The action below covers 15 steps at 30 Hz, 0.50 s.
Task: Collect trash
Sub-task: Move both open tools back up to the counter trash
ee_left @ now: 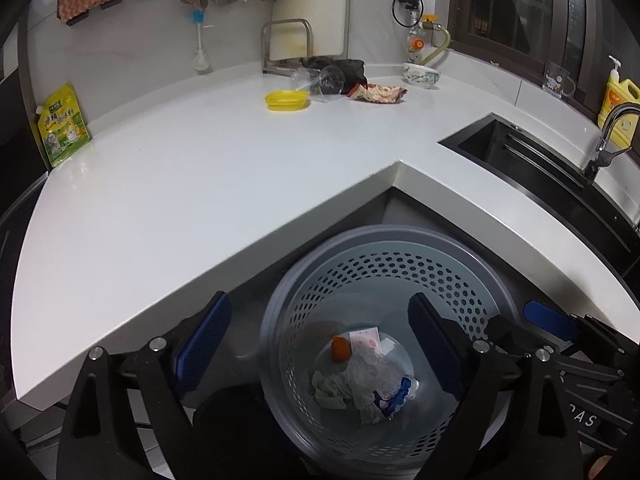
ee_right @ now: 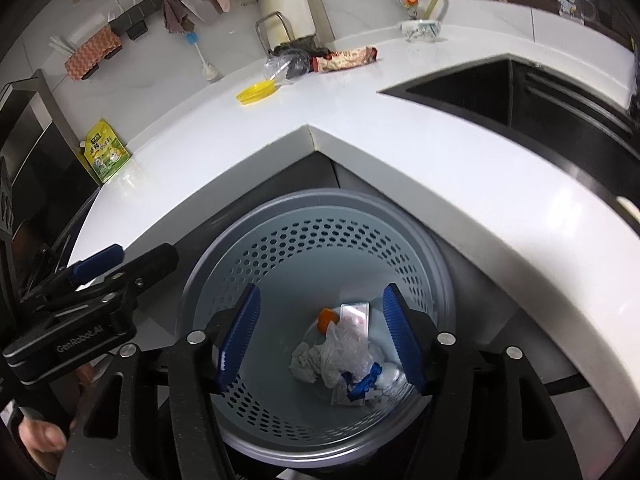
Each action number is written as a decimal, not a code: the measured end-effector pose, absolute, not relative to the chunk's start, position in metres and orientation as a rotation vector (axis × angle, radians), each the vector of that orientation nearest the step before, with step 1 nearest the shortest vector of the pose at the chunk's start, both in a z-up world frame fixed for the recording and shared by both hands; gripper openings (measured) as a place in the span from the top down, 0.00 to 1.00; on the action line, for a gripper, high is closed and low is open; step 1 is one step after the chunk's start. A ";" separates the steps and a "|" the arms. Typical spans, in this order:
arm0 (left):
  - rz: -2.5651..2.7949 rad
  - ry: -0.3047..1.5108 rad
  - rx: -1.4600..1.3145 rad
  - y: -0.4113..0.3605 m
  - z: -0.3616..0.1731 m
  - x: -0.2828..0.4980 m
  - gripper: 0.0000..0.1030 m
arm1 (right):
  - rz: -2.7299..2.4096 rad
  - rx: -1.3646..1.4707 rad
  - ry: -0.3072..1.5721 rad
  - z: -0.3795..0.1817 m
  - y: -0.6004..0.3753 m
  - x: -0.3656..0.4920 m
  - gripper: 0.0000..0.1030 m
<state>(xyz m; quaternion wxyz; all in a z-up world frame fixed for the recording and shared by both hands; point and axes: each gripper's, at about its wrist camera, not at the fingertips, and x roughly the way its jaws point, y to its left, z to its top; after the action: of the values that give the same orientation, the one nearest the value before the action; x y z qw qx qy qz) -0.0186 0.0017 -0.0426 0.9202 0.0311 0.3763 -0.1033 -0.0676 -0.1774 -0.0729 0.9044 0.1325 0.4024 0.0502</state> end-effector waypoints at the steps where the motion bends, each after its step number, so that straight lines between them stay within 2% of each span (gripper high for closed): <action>1: -0.203 0.762 0.061 0.004 -0.040 -0.019 0.10 | 0.105 0.264 0.822 -0.071 -0.177 -0.067 0.37; 8: -0.153 0.704 0.022 0.019 -0.021 -0.011 0.06 | 0.142 0.215 0.755 -0.048 -0.172 -0.058 0.29; 15: -0.139 0.669 0.029 0.019 0.001 0.019 0.06 | 0.139 0.144 0.700 -0.018 -0.179 -0.026 0.27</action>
<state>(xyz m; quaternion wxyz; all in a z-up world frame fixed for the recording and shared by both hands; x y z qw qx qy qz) 0.0187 0.0193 0.0013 0.9422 0.0141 0.3278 -0.0680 -0.0263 -0.1793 -0.0180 0.9345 0.0704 0.3421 0.0681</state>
